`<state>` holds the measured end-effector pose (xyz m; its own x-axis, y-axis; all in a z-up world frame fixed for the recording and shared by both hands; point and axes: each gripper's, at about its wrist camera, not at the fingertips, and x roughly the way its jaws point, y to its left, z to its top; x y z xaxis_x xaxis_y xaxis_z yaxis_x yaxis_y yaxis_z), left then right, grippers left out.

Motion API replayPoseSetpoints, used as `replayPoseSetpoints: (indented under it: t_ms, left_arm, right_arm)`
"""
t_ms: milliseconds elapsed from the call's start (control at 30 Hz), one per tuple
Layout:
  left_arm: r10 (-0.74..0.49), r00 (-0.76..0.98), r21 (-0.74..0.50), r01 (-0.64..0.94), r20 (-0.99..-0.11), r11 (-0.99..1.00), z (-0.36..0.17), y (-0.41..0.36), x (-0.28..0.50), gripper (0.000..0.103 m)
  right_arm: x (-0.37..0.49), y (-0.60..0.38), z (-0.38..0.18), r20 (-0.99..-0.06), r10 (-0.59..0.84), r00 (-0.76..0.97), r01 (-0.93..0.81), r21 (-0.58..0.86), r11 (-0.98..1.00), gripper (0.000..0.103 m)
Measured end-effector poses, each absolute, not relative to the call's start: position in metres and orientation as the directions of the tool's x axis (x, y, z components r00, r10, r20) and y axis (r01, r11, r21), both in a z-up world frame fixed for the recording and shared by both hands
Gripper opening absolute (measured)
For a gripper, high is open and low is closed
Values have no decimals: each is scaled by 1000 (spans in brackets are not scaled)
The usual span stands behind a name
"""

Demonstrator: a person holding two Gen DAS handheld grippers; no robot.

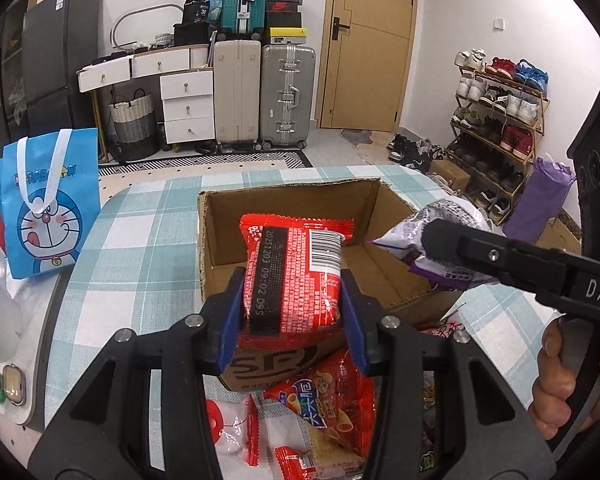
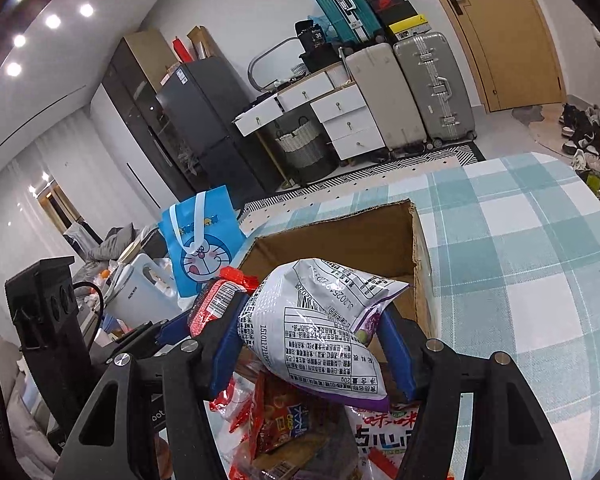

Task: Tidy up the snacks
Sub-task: 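Carry both packs into the cardboard box and open both grippers, then withdraw both grippers from the box back toward the snack pile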

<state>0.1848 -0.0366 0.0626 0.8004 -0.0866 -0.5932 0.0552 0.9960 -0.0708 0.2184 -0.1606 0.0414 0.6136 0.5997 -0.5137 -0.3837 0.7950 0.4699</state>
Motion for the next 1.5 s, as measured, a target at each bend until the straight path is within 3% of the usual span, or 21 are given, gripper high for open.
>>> replayPoseSetpoints:
  t_ms: [300, 467, 567, 633, 700, 767, 933, 1500]
  left_arm:
    - [-86, 787, -57, 65, -611, 996, 53, -40, 197, 42]
    - [-71, 788, -51, 50, -611, 997, 51, -39, 198, 42]
    - [-76, 786, -60, 49, -614, 997, 52, -36, 197, 57]
    - [-82, 795, -67, 52, -601, 996, 55, -34, 191, 73]
    - [-85, 809, -69, 55, -581, 996, 60, -32, 182, 82]
    - [-83, 816, -60, 59, -572, 996, 64, -31, 173, 82]
    - [-57, 829, -41, 42, -556, 998, 71, -27, 143, 102]
    - [-47, 803, -54, 19, -594, 998, 45, -14, 67, 102]
  right_arm:
    - [225, -162, 31, -545, 589, 596, -358, 477, 803, 65]
    - [218, -170, 38, -518, 593, 616, -367, 478, 798, 71]
    - [209, -176, 44, -504, 583, 637, -377, 456, 806, 81]
    - [202, -180, 47, -496, 573, 653, -379, 440, 814, 86]
    - [197, -184, 49, -497, 559, 664, -373, 427, 824, 91]
    - [191, -188, 51, -502, 549, 668, -365, 422, 830, 102]
    - [177, -195, 49, -517, 534, 668, -361, 402, 841, 102]
    - [122, -204, 19, -604, 477, 638, -374, 297, 878, 102]
